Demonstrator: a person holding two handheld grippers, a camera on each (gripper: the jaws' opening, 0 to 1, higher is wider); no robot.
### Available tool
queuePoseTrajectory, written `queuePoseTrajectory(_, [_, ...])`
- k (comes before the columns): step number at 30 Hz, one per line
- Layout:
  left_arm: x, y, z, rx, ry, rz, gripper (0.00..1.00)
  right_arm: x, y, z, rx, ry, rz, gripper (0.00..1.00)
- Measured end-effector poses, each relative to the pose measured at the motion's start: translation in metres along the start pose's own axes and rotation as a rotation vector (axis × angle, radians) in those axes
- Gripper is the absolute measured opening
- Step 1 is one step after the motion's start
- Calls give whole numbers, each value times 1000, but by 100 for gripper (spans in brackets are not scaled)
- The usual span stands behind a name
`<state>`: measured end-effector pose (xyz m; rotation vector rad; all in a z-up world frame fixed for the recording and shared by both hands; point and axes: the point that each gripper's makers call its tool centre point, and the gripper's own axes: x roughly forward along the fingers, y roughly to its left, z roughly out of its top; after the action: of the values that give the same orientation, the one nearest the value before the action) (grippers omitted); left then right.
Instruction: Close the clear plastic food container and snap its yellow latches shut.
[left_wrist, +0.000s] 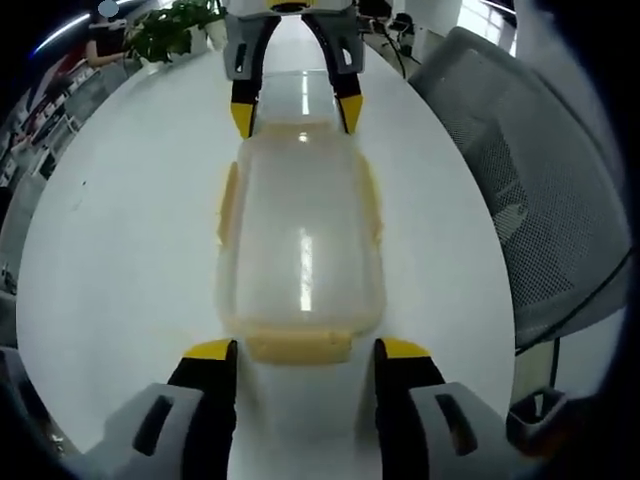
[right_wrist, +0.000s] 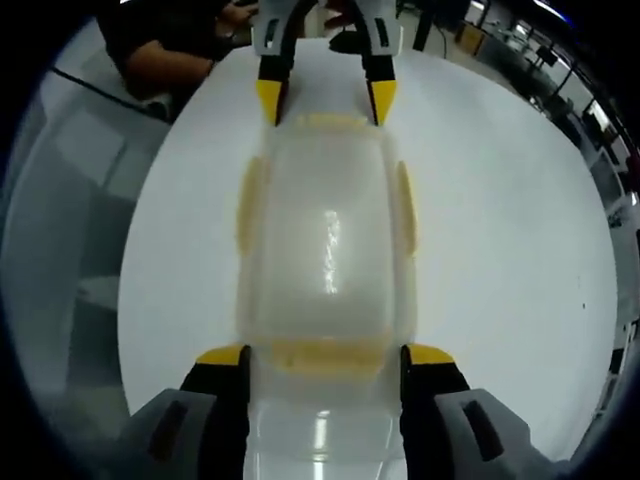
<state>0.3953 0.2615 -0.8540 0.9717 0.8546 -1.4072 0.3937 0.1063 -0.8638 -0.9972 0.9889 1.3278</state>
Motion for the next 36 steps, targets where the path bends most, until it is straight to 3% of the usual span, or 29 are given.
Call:
queuePoseTrajectory(3, [0, 2, 1, -3, 0, 3, 54, -1, 1, 0, 0, 2, 2, 57])
queuePoseTrajectory(5, [0, 3, 2, -4, -2, 4, 52, -1, 1, 1, 2, 0, 4, 50])
queuePoseTrajectory(9, [1, -4, 0, -28, 3, -30, 47, -1, -1, 0, 3, 3, 2, 49])
queuePoseTrajectory(10, [1, 0, 1, 4, -4, -16, 47, -1, -1, 0, 4, 4, 2, 49])
queuePoseTrajectory(14, [0, 1, 0, -49, -1, 0, 42, -3, -3, 0, 17, 8, -4, 40])
queuePoseTrajectory(36, [0, 2, 1, -24, 8, -7, 40, -2, -3, -2, 10, 25, 1, 40])
